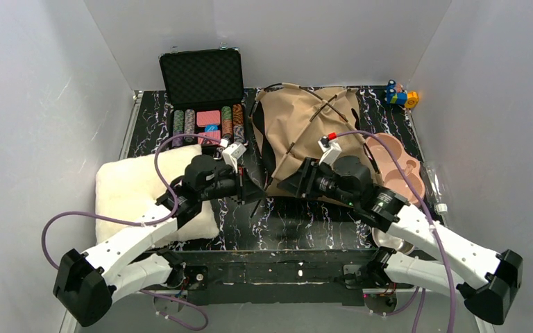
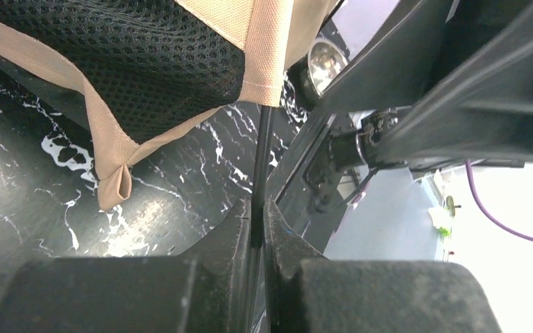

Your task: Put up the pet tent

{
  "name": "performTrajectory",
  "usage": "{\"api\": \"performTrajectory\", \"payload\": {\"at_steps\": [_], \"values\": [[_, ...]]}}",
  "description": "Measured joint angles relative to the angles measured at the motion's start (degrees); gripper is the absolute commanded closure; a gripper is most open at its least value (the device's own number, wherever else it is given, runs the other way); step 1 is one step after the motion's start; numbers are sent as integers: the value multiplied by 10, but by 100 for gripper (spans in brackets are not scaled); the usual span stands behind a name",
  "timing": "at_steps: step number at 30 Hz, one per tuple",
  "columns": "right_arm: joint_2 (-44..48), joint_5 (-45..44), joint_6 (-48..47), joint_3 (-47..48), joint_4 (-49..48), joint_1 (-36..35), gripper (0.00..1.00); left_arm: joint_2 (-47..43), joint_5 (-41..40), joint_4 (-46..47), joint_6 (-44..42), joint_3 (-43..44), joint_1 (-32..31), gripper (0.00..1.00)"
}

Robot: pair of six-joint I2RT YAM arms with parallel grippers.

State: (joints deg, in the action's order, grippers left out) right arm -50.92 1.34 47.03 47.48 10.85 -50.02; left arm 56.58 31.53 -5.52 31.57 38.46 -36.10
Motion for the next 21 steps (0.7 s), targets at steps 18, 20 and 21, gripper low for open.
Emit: {"api": "performTrajectory", "payload": {"at_steps": [18, 20, 21], "values": [[-76, -68, 141, -66, -124, -23, 99, 32, -125, 132, 12, -17, -113, 23], [-72, -78, 142, -50, -103, -27, 99, 30, -129, 117, -20, -14, -116, 2], [-68, -82, 142, -47, -97, -27, 99, 15, -135, 102, -31, -13, -117, 2]]}}
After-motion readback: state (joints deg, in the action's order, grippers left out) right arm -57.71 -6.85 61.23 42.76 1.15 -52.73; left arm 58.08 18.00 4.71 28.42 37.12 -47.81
